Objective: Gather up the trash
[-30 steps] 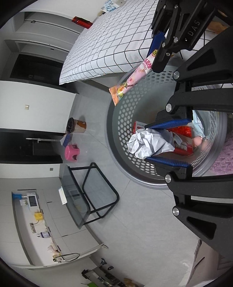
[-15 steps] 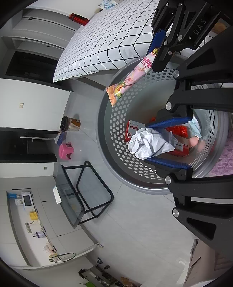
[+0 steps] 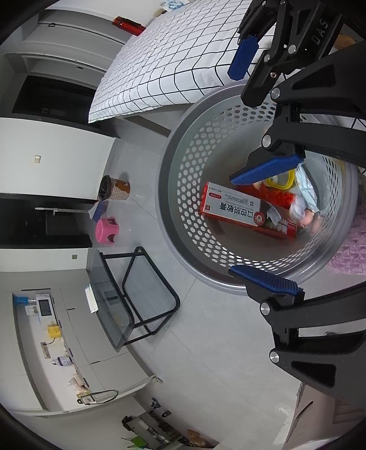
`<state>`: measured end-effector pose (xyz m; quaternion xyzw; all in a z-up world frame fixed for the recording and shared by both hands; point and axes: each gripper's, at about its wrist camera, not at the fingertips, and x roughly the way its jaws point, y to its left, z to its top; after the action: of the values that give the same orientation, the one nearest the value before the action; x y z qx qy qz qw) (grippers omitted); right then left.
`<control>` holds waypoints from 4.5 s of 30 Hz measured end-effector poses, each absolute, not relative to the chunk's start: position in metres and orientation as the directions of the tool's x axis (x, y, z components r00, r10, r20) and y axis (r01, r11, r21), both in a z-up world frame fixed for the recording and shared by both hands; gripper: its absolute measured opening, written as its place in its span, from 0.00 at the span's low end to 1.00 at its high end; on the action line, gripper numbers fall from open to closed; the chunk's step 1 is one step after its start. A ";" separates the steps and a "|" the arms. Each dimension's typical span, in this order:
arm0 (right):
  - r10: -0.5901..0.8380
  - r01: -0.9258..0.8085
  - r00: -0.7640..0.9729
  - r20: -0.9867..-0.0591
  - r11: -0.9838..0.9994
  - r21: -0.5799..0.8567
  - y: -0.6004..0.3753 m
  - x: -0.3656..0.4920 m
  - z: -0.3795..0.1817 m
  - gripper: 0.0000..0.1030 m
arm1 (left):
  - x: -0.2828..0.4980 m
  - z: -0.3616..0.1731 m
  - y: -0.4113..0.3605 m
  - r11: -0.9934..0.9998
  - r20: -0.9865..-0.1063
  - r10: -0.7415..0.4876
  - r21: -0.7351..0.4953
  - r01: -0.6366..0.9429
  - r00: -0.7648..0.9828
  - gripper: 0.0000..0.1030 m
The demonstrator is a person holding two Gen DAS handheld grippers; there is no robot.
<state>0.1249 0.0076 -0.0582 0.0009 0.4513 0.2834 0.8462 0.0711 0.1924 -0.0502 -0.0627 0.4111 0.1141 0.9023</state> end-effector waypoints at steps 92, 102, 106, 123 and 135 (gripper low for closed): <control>0.482 -0.460 0.448 -0.753 0.847 0.268 0.001 0.127 -0.059 0.61 | 0.057 -0.039 0.198 0.942 -0.743 0.259 0.053 -0.332 0.617 0.94; 0.482 -0.459 0.448 -0.753 0.847 0.269 0.001 0.127 -0.059 0.61 | 0.058 -0.041 0.197 0.942 -0.744 0.258 0.050 -0.333 0.616 0.94; 0.482 -0.460 0.448 -0.753 0.847 0.268 0.001 0.127 -0.059 0.61 | 0.058 -0.040 0.198 0.942 -0.745 0.258 0.052 -0.332 0.615 0.94; 0.482 -0.460 0.447 -0.753 0.847 0.269 0.001 0.127 -0.059 0.61 | 0.058 -0.040 0.198 0.942 -0.747 0.255 0.049 -0.332 0.615 0.94; 0.482 -0.459 0.448 -0.753 0.847 0.269 0.001 0.127 -0.059 0.61 | 0.057 -0.043 0.197 0.943 -0.744 0.253 0.047 -0.330 0.618 0.94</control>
<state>0.1272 0.0010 -0.0590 0.0126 0.4469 0.2767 0.8506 0.0570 0.1971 -0.0435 -0.0472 0.4059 0.1624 0.8982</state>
